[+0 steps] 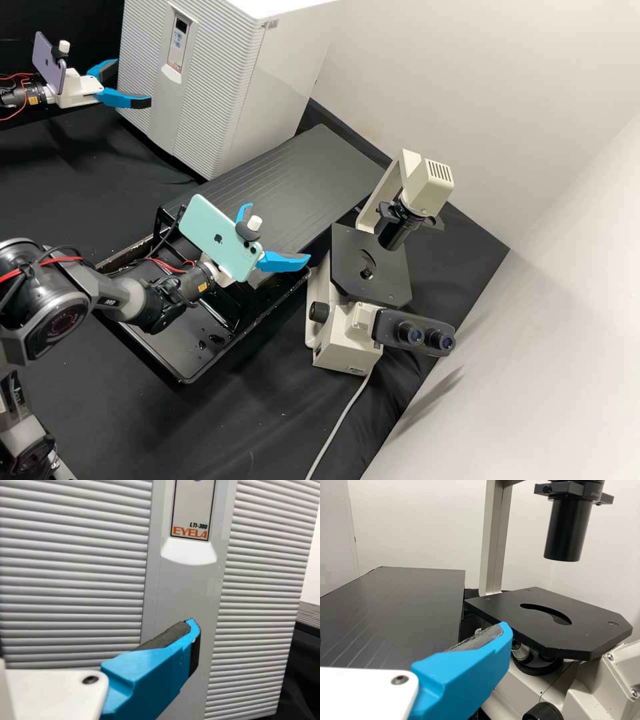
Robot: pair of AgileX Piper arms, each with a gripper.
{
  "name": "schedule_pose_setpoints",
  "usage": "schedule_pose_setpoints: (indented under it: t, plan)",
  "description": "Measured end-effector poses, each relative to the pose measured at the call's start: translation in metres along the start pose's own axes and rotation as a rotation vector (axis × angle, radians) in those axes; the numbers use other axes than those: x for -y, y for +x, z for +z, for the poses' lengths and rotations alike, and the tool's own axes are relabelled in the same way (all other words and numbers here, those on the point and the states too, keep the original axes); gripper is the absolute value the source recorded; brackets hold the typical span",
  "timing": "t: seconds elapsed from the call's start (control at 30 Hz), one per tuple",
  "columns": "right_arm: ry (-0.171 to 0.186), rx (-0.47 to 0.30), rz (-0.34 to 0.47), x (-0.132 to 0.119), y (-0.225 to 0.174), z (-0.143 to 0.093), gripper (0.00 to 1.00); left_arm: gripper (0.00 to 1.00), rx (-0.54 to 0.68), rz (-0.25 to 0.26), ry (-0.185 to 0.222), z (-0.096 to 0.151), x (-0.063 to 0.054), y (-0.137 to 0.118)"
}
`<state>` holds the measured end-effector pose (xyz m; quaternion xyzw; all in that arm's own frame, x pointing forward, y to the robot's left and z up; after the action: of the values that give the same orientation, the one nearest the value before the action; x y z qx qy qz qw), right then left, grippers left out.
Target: Open the incubator door
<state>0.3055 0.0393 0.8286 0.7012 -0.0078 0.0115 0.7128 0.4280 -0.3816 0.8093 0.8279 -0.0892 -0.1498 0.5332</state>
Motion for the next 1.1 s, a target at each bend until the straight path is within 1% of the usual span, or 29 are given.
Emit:
schedule_pose_setpoints:
  t: [0.13,0.27,0.33,0.5,0.67,0.8,0.83,0.97,1.1]
  plan:
    - [0.000,0.000,0.000,0.000,0.000,0.000,1.00,1.00,0.019,-0.021,0.035,-0.005,-0.002,-0.005]
    - [0.000,0.000,0.000,0.000,0.000,0.000,1.00,1.00,0.071,-0.060,0.090,-0.009,-0.007,-0.012]
    - [0.000,0.000,0.000,0.000,0.000,0.000,1.00,1.00,0.092,-0.071,0.108,-0.011,-0.009,-0.016]
    - [0.000,0.000,0.000,0.000,0.000,0.000,1.00,1.00,0.096,-0.080,0.138,-0.020,-0.013,-0.023]
    - [0.000,0.000,0.000,0.000,0.000,0.000,1.00,1.00,0.070,-0.064,0.166,-0.032,-0.020,-0.028]
    - [0.000,0.000,0.000,0.000,0.000,0.000,1.00,1.00,0.042,-0.054,0.166,-0.038,-0.024,-0.034]
    - [0.000,0.000,0.000,0.000,0.000,0.000,1.00,1.00,0.026,-0.057,0.156,-0.039,-0.023,-0.038]
    - [0.000,0.000,0.000,0.000,0.000,0.000,1.00,1.00,-0.019,-0.052,0.129,-0.038,-0.024,-0.049]
    - [0.000,0.000,0.000,0.000,0.000,0.000,1.00,1.00,-0.039,-0.054,0.124,-0.041,-0.026,-0.057]
